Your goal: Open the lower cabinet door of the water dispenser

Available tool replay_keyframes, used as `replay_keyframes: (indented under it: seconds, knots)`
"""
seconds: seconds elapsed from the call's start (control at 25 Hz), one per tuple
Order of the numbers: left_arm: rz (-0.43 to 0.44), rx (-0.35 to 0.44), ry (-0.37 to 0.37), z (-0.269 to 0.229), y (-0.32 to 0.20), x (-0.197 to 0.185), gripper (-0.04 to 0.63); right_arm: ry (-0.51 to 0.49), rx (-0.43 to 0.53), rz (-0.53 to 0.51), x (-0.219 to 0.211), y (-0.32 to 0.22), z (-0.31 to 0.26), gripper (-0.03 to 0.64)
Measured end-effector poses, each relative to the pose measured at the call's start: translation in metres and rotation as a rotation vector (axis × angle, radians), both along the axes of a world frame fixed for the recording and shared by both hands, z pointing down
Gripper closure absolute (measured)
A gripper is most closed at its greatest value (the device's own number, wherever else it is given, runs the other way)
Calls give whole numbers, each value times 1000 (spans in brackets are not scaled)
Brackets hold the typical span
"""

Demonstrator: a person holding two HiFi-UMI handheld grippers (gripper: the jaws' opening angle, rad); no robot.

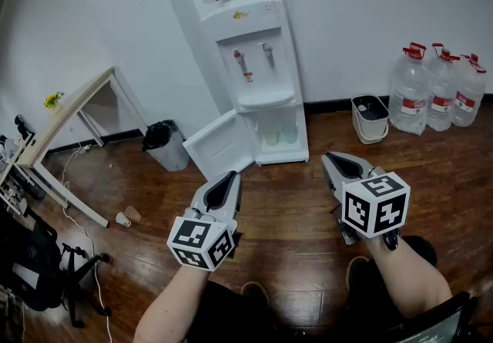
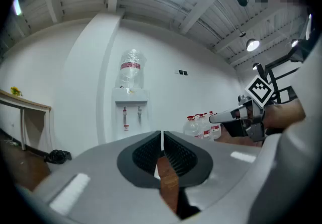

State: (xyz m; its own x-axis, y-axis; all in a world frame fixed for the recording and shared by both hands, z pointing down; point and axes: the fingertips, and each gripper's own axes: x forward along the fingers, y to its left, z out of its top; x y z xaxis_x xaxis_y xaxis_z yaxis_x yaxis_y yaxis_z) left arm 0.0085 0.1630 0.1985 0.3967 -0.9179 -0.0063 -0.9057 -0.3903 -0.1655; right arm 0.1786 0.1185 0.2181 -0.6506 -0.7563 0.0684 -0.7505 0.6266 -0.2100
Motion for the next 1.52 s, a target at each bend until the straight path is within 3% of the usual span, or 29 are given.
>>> replay_keyframes:
  seconds: [0.28, 0.44, 0.52, 0.64, 0.8, 0.88, 0.96, 1.12, 1.28, 1.52]
  knots:
    - [-3, -4, -32, -19, -3, 34, 595, -21, -6, -5, 19, 1, -7, 615]
    - [61, -11, 53, -40, 2, 53, 595, -120, -34, 1, 21, 3, -14, 615]
    - [73, 26, 93, -51, 5, 59, 595, -170, -65, -31, 12, 5, -20, 615]
    - [49, 56, 178, -42, -4, 45, 595, -146, -38, -101, -10, 9, -26, 615]
    - [53, -55, 110, 4, -32, 8, 595, -92, 32, -62, -38, -3, -24, 615]
    - [71, -91, 118, 14, -47, 1, 595, -53, 40, -22, -43, -19, -17, 615]
    - [101, -92, 143, 11, -60, 2, 595, -11, 17, 10, -44, -38, -7, 614]
    - [170, -57, 109, 2, -78, 11, 591, -21, -31, 34, -42, -65, -4, 615]
    - [154, -77, 147, 3, -96, 4, 591, -68, -77, 67, -45, -76, -4, 615]
    - [149, -78, 82, 19, -86, -8, 580, -89, -74, 98, -53, -66, -4, 615]
